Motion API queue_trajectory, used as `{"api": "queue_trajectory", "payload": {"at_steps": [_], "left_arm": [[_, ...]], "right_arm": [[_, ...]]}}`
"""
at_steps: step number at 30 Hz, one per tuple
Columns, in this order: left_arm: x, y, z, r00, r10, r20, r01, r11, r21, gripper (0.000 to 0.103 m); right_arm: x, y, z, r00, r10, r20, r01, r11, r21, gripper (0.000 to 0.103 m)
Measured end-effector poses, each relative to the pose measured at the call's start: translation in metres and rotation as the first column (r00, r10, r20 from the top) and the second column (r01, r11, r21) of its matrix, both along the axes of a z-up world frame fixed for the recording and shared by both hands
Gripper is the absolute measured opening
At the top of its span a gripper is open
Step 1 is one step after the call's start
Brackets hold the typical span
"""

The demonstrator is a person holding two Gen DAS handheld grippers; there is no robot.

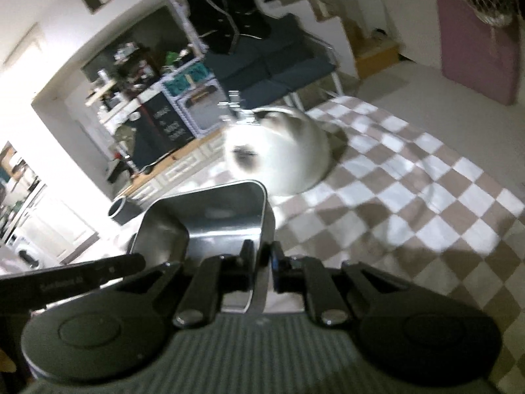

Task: Organize plates and bowls
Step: 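Lift the second steel pan with both tools and carry it away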

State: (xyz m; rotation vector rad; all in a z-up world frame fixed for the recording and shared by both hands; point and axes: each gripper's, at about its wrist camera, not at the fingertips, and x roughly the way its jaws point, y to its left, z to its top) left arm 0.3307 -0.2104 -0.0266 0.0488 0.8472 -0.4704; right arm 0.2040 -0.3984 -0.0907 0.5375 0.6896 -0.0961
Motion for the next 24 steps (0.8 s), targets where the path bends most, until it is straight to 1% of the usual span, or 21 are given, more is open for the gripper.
{"api": "queue_trajectory", "payload": {"at_steps": [5,12,17,24], "left_arm": [[-0.03,0.049,0.02,0.998,0.063,0.028,-0.063,0.998,-0.017,0.003],[-0.073,0.126,0.035,0.987,0.154,0.046,-0.153,0.988,-0.031,0.003],[-0.101,0.179,0.038,0.969,0.242,0.057,-0.241,0.97,-0.01,0.003],[-0.133,0.246,0.035,0.938,0.343,0.05,-0.344,0.939,0.006,0.003]], "right_arm": [[-0.019,0.041,0.024,0.996,0.078,0.036,-0.078,0.997,-0.005,0.014],[-0.038,0.098,0.041,0.974,0.217,0.061,-0.217,0.976,-0.006,0.015],[-0.042,0.139,0.044,0.947,0.313,0.071,-0.315,0.949,0.018,0.015],[-0.049,0.205,0.04,0.89,0.453,0.054,-0.455,0.89,0.018,0.016]]}}
